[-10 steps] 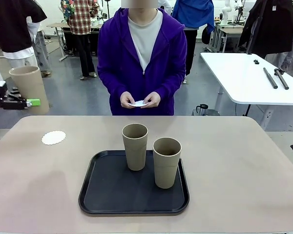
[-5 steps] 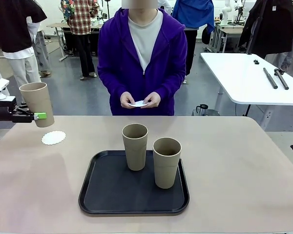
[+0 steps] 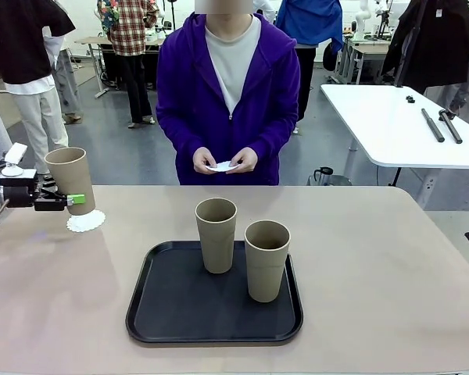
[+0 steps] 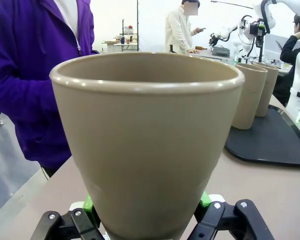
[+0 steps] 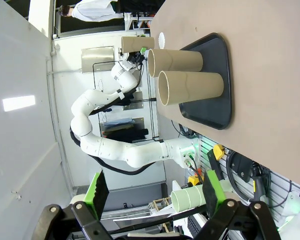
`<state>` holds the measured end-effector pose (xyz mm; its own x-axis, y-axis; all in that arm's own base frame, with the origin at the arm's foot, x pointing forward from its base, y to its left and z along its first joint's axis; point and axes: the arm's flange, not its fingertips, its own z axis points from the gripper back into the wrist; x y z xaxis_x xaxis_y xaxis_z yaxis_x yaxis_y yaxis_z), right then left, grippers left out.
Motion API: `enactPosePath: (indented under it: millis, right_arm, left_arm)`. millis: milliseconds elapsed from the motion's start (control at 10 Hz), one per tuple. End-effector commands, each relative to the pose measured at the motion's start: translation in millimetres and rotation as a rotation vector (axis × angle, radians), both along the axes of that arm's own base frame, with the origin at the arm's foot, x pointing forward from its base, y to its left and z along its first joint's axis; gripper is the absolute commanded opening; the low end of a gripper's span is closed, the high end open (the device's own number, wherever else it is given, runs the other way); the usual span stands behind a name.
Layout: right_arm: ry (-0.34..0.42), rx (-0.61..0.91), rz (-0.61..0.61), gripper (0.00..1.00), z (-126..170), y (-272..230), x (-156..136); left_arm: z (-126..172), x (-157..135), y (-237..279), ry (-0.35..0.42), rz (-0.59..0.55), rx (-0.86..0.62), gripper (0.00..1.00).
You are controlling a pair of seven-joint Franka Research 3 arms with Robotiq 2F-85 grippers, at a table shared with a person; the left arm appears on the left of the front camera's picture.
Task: Place coasters on the table and set cups on them.
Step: Pick up one Reusable plastic cup and place it on a coaster set by the human.
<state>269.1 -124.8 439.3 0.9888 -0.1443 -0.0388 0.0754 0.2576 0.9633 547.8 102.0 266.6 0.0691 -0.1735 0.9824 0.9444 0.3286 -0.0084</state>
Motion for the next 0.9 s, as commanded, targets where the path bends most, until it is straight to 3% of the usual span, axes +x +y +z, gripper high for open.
enactPosePath:
  millis: [0,600,800]
  right_arm:
    - [0.0,0.006,-0.001,1.0,1.0,0.7,-0.2]
    - [0.0,0.006,-0.001,1.0,1.0,0.7,-0.2]
    - [0.0,0.006,-0.001,1.0,1.0,0.7,-0.2]
  left_arm:
    - [-2.7,8.7,-0.6,-0.046,0.043,0.016,0.82]
    - [-13.2,10.2,3.1,-0.053,0.038,0.012,0.82]
    - [-12.0,7.7,5.4,-0.009,0.027,0.026,0.82]
